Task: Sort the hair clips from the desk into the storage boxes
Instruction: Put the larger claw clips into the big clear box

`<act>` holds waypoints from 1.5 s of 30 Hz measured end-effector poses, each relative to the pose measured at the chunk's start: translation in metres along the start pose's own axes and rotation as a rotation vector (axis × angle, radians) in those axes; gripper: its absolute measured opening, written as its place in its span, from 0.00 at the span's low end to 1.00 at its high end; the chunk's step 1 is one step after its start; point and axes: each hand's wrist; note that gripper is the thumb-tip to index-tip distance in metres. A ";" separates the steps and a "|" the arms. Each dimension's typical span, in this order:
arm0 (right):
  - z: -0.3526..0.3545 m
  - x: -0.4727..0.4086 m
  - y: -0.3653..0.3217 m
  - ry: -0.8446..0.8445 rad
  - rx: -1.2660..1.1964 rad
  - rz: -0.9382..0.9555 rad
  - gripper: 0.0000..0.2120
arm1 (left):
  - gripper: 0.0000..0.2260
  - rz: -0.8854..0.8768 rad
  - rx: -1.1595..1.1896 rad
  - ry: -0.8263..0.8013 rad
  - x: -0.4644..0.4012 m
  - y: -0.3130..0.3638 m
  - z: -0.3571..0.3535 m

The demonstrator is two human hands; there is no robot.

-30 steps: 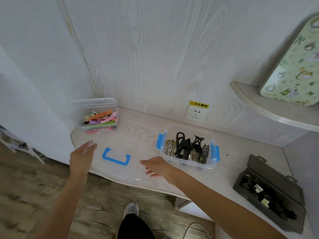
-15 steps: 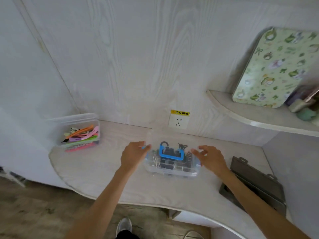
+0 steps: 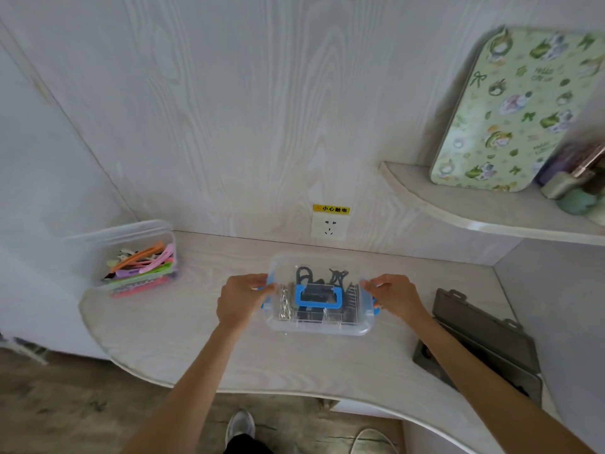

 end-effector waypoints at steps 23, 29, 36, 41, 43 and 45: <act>-0.030 -0.002 -0.053 -0.235 0.215 -0.079 0.16 | 0.06 -0.022 -0.550 0.037 -0.021 0.014 0.022; -0.060 -0.030 -0.109 -0.263 0.328 0.018 0.11 | 0.09 0.004 -0.589 0.080 -0.058 0.014 0.077; -0.096 -0.060 -0.142 -0.192 0.252 0.022 0.12 | 0.07 -0.014 -0.557 0.075 -0.102 -0.001 0.112; -0.102 -0.063 -0.148 -0.104 0.338 0.039 0.17 | 0.09 -0.108 -0.486 0.090 -0.125 -0.014 0.119; -0.106 -0.060 -0.150 -0.089 0.353 0.029 0.18 | 0.08 -0.130 -0.497 0.093 -0.125 -0.014 0.119; -0.109 -0.059 -0.151 -0.072 0.380 0.029 0.18 | 0.08 -0.130 -0.532 0.084 -0.124 -0.012 0.119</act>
Point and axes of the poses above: each hand's wrist, its own x-axis away from the middle knuckle, its own z-axis out of the back of the hand, y = z × x, and after that the axes turned 9 degrees about -y, right-handed
